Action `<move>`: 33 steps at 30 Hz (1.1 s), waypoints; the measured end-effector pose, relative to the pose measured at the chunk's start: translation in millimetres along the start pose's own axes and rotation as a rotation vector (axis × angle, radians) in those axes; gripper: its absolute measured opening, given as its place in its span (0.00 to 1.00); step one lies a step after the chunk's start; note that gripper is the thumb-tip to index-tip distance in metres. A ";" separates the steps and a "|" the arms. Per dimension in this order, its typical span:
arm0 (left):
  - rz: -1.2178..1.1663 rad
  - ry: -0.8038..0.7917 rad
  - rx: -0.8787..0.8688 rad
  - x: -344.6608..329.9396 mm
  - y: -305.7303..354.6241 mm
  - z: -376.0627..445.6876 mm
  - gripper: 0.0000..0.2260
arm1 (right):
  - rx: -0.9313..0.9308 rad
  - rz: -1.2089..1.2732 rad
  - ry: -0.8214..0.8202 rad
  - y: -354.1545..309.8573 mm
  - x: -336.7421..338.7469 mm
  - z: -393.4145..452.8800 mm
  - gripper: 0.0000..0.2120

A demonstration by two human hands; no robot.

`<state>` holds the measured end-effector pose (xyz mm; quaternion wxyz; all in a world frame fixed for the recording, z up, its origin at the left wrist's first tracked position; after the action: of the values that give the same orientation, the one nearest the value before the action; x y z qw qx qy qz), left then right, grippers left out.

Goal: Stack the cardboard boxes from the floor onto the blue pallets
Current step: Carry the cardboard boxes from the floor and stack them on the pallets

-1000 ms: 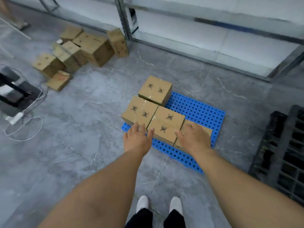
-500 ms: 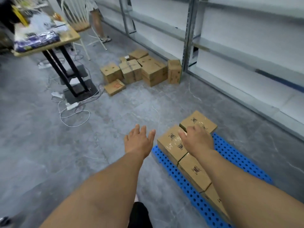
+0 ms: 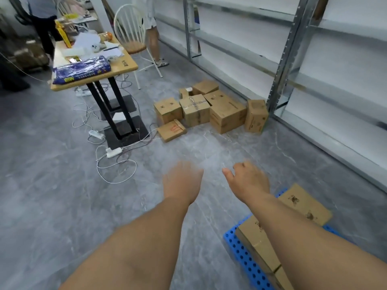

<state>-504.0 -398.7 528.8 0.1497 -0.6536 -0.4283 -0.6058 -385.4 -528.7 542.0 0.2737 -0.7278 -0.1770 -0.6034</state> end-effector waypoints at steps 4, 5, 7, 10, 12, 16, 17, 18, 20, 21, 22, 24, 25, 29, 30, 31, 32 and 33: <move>-0.009 -0.001 0.062 4.9 -23.6 54.4 0.28 | 0.039 -0.031 -0.005 -23.8 -4.8 56.7 0.25; -0.002 -0.003 0.076 5.4 -27.4 68.7 0.28 | 0.053 -0.039 -0.007 -27.7 -5.8 72.8 0.25; 0.020 -0.002 0.100 7.4 -32.9 101.8 0.28 | 0.075 -0.061 -0.017 -33.1 -8.6 109.7 0.22; 0.034 0.009 0.139 16.3 -36.2 150.2 0.30 | 0.096 -0.062 -0.035 -37.0 -10.7 163.8 0.19; 0.053 0.016 0.167 26.8 -34.7 186.5 0.30 | 0.103 -0.043 -0.039 -38.4 -6.4 207.3 0.19; 0.095 -0.001 0.189 45.9 -15.2 253.9 0.29 | 0.107 -0.002 -0.053 -38.6 9.5 283.5 0.19; 0.095 -0.004 0.193 49.4 -7.2 271.5 0.29 | 0.115 0.003 -0.052 -39.1 13.0 303.6 0.19; 0.096 -0.009 0.194 52.4 -0.2 285.7 0.29 | 0.124 0.004 -0.056 -40.6 15.2 320.4 0.19; 0.090 -0.009 0.196 57.8 12.4 315.8 0.30 | 0.156 -0.008 -0.055 -44.3 20.0 356.9 0.20; 0.084 -0.001 0.198 60.0 16.4 330.7 0.30 | 0.171 -0.019 -0.050 -46.2 21.4 374.4 0.20; 0.077 0.009 0.201 62.7 18.9 345.1 0.30 | 0.181 -0.031 -0.050 -48.5 22.1 390.2 0.20; 0.062 0.026 0.219 69.3 21.0 369.1 0.30 | 0.201 -0.053 -0.052 -54.8 22.4 416.5 0.20; 0.057 0.033 0.227 72.0 21.1 380.6 0.30 | 0.208 -0.054 -0.053 -58.4 22.1 428.9 0.20; 0.014 0.047 0.243 83.6 20.0 428.5 0.29 | 0.241 -0.046 -0.049 -76.6 22.7 478.8 0.20; 0.008 0.055 0.250 87.0 19.0 441.2 0.29 | 0.249 -0.043 -0.044 -81.9 23.6 491.8 0.20; 0.001 0.063 0.252 89.8 18.1 453.8 0.29 | 0.261 -0.044 -0.031 -87.5 24.3 504.7 0.21; -0.011 0.068 0.254 91.9 17.1 466.9 0.28 | 0.270 -0.045 -0.019 -92.8 24.5 518.0 0.21; -0.031 0.068 0.258 93.8 15.9 480.2 0.28 | 0.274 -0.041 -0.014 -97.7 25.2 531.7 0.22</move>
<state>-183.0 -29.4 514.0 0.2378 -0.6015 -0.5073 -0.5695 -22.1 -128.1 519.7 0.3568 -0.6841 -0.2747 -0.5739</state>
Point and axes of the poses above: each hand's wrist, its own z-axis towards the middle knuckle, its own x-axis out of the back of the hand, y = z × x, the point moved 4 cm from there along z, towards the middle knuckle, and after that the axes turned 1 degree about y, right-handed, at the moved point
